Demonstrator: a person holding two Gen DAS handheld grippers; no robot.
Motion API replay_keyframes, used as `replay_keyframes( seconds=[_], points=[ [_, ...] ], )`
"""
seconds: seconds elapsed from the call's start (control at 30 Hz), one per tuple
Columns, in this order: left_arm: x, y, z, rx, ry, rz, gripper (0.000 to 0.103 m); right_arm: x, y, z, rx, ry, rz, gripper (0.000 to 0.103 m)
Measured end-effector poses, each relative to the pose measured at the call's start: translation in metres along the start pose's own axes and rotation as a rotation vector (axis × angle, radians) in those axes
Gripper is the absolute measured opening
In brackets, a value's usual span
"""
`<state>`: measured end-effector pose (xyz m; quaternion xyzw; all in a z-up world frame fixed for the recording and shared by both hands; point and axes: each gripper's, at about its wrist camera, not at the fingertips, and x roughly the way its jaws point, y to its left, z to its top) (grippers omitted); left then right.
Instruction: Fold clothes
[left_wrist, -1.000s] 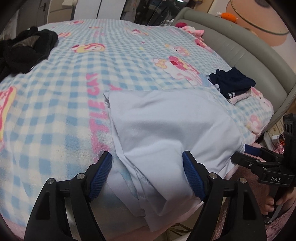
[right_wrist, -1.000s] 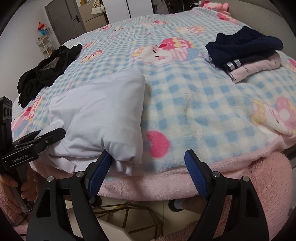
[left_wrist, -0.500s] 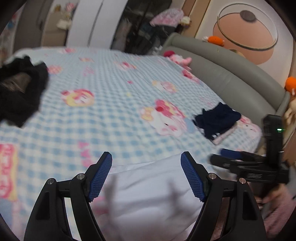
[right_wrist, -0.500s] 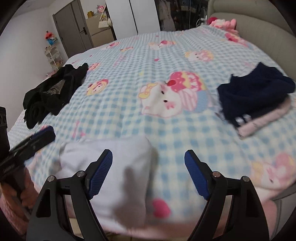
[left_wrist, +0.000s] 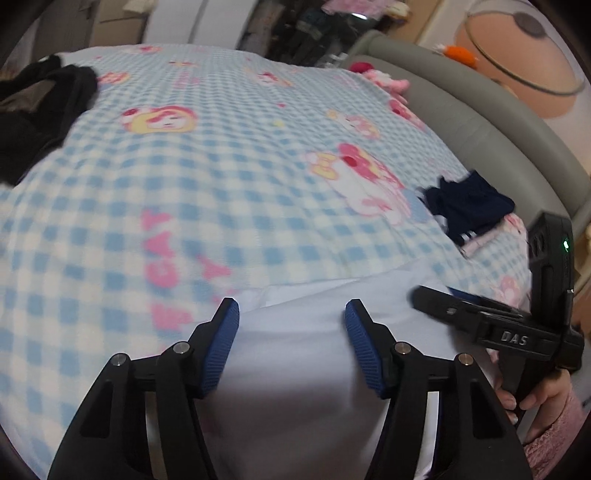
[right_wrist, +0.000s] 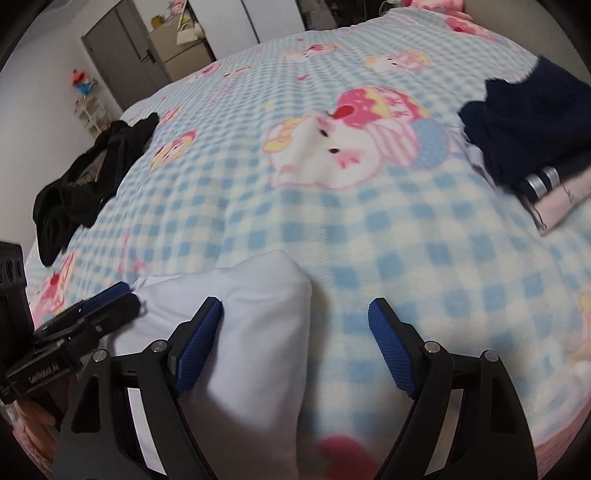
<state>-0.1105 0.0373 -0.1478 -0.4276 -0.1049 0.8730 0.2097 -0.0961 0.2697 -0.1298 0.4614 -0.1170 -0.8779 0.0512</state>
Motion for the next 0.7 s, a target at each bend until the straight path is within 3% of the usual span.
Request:
replay_keyframes(
  seconds=[0.07, 0.13, 0.23, 0.3, 0.43, 0.57, 0.63, 0.7],
  points=[
    [-0.002, 0.018, -0.002, -0.057, 0.012, 0.051, 0.066, -0.005, -0.001, -0.002, -0.002, -0.023, -0.013, 0.082],
    [-0.011, 0.036, -0.005, -0.137, 0.002, -0.034, 0.066, -0.014, -0.002, -0.002, 0.013, -0.055, -0.014, 0.082],
    [-0.028, 0.036, -0.006, -0.139, -0.028, -0.052, 0.065, -0.043, -0.001, 0.000, 0.013, -0.146, -0.017, 0.081],
    [-0.036, 0.036, -0.007, -0.154, -0.028, -0.103, 0.065, -0.061, 0.004, 0.002, -0.021, -0.193, -0.002, 0.082],
    [-0.043, 0.036, -0.016, -0.183, -0.034, -0.208, 0.065, -0.053, 0.007, -0.005, -0.029, -0.129, 0.056, 0.082],
    [-0.041, 0.029, -0.015, -0.139, -0.039, -0.173, 0.064, -0.033, 0.010, -0.019, -0.044, -0.066, 0.004, 0.081],
    [-0.040, 0.026, -0.015, -0.117, -0.042, -0.156, 0.057, -0.029, 0.006, -0.019, -0.033, -0.071, -0.039, 0.081],
    [-0.033, 0.019, -0.008, -0.077, -0.025, -0.132, 0.029, -0.031, 0.005, -0.020, -0.046, -0.088, -0.084, 0.080]
  ],
)
